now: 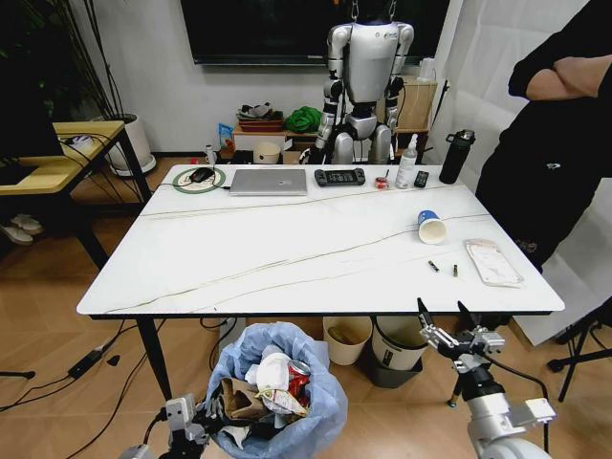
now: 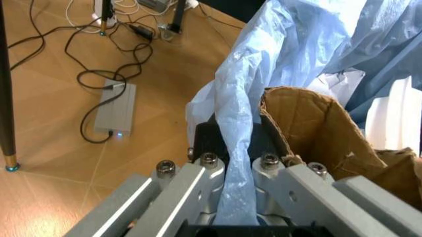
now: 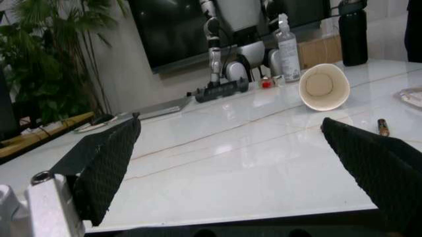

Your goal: Pick up the trash bin and place the trash from the table into it.

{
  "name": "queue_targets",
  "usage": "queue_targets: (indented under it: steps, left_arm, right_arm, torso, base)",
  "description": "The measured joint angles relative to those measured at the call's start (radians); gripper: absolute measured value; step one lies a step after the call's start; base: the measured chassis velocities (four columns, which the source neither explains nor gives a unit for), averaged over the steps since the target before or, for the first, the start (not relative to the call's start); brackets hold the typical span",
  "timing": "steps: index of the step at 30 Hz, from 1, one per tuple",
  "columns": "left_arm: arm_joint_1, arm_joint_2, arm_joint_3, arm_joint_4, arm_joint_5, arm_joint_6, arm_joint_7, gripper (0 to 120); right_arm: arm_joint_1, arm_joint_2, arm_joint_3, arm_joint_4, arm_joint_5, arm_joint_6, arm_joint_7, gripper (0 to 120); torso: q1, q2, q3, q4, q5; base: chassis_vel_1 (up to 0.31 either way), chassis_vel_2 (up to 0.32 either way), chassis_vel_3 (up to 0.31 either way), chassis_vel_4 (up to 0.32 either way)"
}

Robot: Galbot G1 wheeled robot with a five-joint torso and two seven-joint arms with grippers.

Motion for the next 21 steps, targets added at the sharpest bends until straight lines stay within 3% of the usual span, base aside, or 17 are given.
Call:
queue_targets:
  steps: [10, 21]
  left_arm:
    - [-0.002, -0.014, -0.004, 0.005, -0.001, -0.002, 0.001, 0]
    - [-0.004, -0.023, -0.002, 0.010, 0.001, -0.003, 0.000, 0]
  right_arm:
    - [0.007, 0.008, -0.003, -0.027, -0.005, 0.010, -0.009, 100]
    - [0.012, 0.006, -0.003, -0.042, -0.005, 0.017, -0.012, 100]
  torso:
    - [0.000, 0.000, 0.000, -0.0001, 0.0000]
    - [0.000, 0.000, 0.000, -0.0002, 0.0001]
  base:
    - [0.000, 0.000, 0.000, 0.000]
    - [-0.102, -0.105, 0.113, 0.110]
